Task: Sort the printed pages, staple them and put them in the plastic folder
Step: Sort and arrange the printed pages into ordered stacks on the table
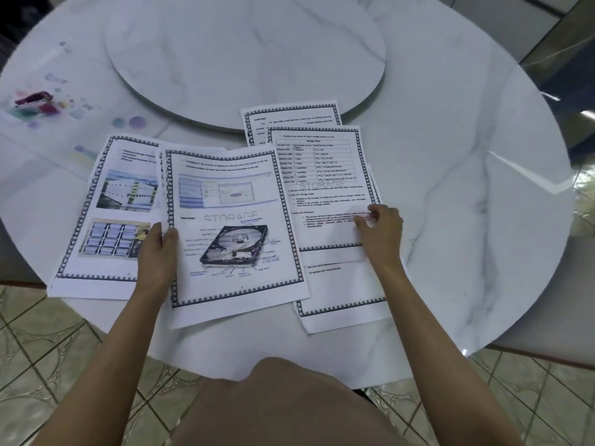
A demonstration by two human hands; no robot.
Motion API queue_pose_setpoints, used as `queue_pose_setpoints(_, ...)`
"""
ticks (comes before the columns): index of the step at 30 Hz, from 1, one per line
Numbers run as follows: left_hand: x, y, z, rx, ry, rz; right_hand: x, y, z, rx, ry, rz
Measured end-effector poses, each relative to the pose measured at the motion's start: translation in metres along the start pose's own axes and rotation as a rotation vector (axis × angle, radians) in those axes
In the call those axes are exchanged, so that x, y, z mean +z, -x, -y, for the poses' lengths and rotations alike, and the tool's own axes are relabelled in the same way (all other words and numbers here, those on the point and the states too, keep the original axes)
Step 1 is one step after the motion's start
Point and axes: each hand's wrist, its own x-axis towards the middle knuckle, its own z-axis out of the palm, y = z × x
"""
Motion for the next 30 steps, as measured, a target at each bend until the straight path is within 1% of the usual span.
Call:
queue_pose_setpoints(2,0.001,0.003,0.000,-0.014,0.013,-0.030,-0.004,-0.011,-0.008,0.058,0.181,0.012)
queue_pose_setpoints(4,0.002,0.005,0.001,-0.036,0.040,-0.062,-0.005,-0.018,-0.009,0.087,0.291,0.047)
queue_pose_setpoints(8,0.004,0.013,0.004,-0.039,0.019,-0.105,-0.005,-0.029,-0.008,0.060,0.351,0.090)
queue_pose_setpoints(10,0.007,0.017,0.005,-0.055,0.011,-0.121,-0.007,-0.035,-0.008,0.063,0.318,0.109)
queue_pose_setpoints(13,0.013,0.024,0.001,-0.053,0.021,-0.134,-0.009,-0.041,-0.012,0.042,0.222,0.075)
queue_pose_setpoints(17,0.018,0.035,-0.004,-0.041,0.041,-0.158,-0.017,-0.047,-0.016,0.009,-0.053,0.045)
queue_pose_setpoints(19,0.019,0.038,-0.005,-0.035,0.040,-0.167,-0.024,-0.053,-0.017,0.012,-0.129,0.052)
queue_pose_setpoints(25,0.024,0.055,-0.015,-0.013,0.033,-0.223,-0.056,-0.078,-0.036,0.044,-0.204,0.018)
queue_pose_setpoints(30,0.026,0.064,-0.014,-0.021,0.037,-0.260,-0.074,-0.094,-0.059,-0.002,-0.139,0.036)
